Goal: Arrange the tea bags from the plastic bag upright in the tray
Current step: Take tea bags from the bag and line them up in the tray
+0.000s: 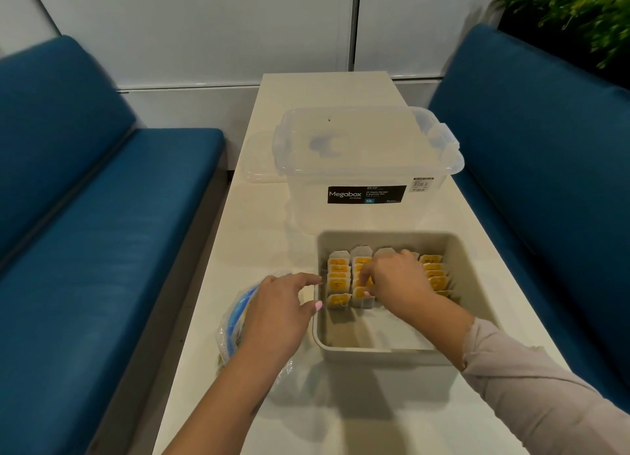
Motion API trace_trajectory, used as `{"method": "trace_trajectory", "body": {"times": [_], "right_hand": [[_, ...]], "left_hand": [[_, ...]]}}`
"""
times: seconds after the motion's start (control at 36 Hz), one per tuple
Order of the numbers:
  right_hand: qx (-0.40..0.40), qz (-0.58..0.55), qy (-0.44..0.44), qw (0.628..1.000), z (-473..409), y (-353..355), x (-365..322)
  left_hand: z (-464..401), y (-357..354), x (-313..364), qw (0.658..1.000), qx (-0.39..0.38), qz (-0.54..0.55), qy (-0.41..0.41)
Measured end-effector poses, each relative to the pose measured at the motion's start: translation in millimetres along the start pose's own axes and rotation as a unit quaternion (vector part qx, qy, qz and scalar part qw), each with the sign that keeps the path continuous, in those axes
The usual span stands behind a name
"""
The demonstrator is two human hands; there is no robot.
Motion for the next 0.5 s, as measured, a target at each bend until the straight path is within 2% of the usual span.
{"method": "trace_trajectory", "body": {"times": [0.17,0.33,0.5], "right_hand": [[0.003,-0.049,-0.013,0.999,-1,3,4],[0.05,-0.127,-0.007,0.991,0,27,-3],[0.077,-0.195,0.015,0.978,-3,48,-34]], "left_hand": [[-2,21,-10,0.999,0.032,0.027,-0.018],[-8,54,-39,0.996,0.088,0.002,0.001],[1,65,-60,0.997,0.045,-0.04,0.053]]}}
Point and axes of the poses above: each hand's wrist, its own z-axis away from the middle knuckle, its own y-axis out of the back of the hand, x = y × z, the point moved 5 cm from there along -z, towards the middle knuckle, and after that the axes turned 4 degrees about z, right-handed, at the moved point
